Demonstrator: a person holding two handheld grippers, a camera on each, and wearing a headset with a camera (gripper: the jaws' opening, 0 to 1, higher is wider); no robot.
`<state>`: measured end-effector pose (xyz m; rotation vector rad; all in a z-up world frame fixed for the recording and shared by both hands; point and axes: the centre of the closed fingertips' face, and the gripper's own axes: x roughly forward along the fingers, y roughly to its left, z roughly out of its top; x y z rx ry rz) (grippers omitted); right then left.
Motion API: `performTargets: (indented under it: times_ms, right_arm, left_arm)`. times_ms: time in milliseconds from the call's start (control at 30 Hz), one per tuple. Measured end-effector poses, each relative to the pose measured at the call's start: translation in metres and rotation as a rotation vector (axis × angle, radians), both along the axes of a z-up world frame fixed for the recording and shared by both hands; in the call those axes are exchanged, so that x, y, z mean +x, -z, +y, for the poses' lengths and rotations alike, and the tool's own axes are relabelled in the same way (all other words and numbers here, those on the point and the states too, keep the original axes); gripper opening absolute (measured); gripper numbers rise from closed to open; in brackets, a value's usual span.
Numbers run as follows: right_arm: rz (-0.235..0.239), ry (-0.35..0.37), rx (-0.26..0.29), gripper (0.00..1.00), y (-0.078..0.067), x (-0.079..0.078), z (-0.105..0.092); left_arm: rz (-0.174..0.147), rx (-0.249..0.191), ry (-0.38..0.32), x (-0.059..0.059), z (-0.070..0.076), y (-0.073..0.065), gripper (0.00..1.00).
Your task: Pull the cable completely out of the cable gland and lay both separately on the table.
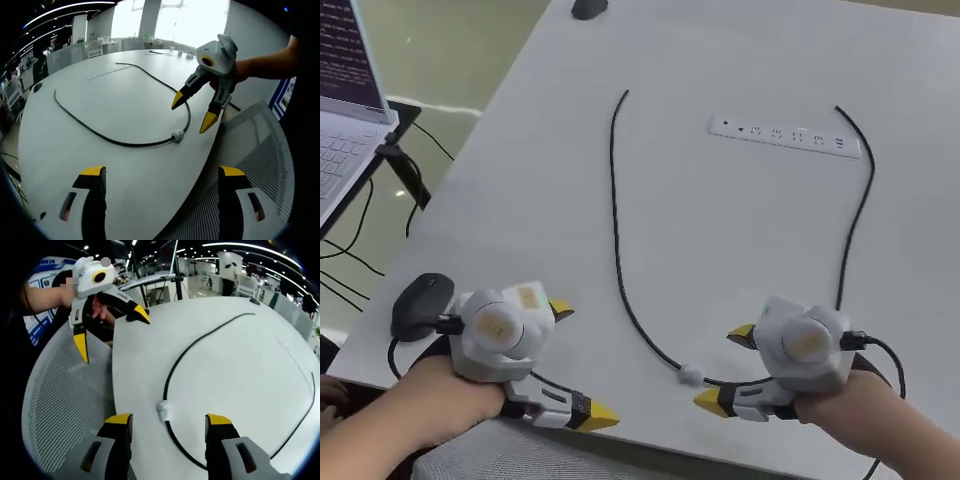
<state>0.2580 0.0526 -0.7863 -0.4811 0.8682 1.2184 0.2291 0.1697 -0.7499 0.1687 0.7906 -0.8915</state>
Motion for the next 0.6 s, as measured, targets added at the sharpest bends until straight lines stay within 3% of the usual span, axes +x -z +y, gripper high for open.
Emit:
performTargets:
  times_ms: [300, 600]
  right_arm:
    - [0.008, -0.06, -0.068, 0.39, 0.018, -0.003, 0.002]
    - [0.025, -0.071, -0.088, 0.31, 0.028, -0.002, 0.006]
  left_arm:
    - [0.008, 0.008, -0.003, 0.003, 0.009, 0.004, 0.91]
    - [0.008, 0.006, 0.013, 0.005, 0.009, 0.004, 0.9]
